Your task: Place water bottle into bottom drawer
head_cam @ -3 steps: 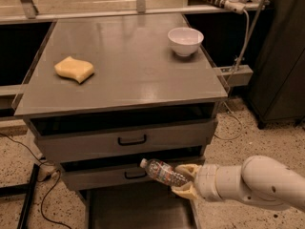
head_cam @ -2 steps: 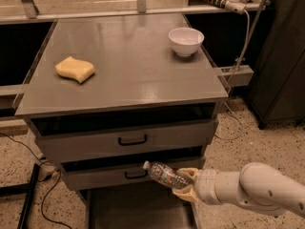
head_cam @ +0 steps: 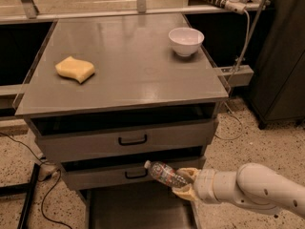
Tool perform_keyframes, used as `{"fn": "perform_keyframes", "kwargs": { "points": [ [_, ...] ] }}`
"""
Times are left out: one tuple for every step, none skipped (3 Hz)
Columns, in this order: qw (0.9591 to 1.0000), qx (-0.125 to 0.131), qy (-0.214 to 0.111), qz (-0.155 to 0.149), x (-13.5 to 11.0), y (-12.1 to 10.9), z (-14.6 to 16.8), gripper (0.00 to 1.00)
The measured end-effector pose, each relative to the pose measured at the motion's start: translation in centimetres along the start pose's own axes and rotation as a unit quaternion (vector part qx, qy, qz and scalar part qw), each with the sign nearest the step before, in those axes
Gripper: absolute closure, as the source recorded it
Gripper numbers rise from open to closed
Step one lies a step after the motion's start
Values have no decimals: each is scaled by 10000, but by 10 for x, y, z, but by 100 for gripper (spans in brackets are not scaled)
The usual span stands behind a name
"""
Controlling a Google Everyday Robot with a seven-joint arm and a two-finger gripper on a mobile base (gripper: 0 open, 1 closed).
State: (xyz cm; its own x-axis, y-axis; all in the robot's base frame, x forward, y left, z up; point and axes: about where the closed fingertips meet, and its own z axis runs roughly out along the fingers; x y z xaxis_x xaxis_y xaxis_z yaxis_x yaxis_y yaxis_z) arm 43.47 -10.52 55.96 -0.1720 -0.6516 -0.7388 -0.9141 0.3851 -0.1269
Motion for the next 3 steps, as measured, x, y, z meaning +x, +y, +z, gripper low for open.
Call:
{"fn": "perform_keyframes", "kwargs": {
  "points": [
    [9998, -132, 137, -11, 17, 4, 26, 100],
    [9992, -268, 194, -236, 39, 7, 62, 100],
    [9983, -310, 175, -462, 62, 8, 96, 100]
  ]
}}
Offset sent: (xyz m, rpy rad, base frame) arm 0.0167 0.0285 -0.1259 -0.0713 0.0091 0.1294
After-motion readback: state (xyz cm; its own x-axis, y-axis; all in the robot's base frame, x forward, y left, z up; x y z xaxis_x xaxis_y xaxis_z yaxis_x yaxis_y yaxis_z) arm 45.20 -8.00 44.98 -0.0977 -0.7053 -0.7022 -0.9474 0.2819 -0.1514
